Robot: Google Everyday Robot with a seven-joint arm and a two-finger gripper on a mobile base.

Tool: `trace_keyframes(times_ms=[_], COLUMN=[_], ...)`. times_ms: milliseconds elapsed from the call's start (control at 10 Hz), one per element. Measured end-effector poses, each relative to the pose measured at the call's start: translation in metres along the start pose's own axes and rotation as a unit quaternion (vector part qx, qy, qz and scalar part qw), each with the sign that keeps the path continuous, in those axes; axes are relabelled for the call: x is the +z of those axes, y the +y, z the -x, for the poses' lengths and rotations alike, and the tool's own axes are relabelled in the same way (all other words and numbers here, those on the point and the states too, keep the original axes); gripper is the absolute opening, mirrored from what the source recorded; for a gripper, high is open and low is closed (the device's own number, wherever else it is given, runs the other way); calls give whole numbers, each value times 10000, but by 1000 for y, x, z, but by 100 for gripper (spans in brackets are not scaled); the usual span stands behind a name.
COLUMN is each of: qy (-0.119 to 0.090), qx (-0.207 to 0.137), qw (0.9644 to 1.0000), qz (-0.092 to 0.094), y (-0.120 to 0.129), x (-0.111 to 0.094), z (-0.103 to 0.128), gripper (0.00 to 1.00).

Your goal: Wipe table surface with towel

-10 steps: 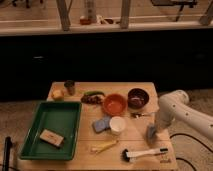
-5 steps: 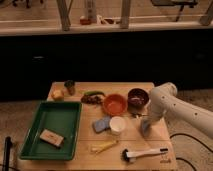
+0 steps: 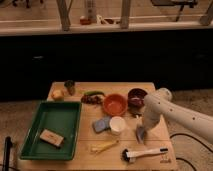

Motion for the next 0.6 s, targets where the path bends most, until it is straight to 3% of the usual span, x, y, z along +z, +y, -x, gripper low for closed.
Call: trace_keyframes(times_ms=[300, 600], qy=[155, 377], qx=[436, 837], qw=[9989, 9957], qz=[3, -89], y=[28, 34], x=[-7, -20], z=[-24, -55], gripper=[0, 0])
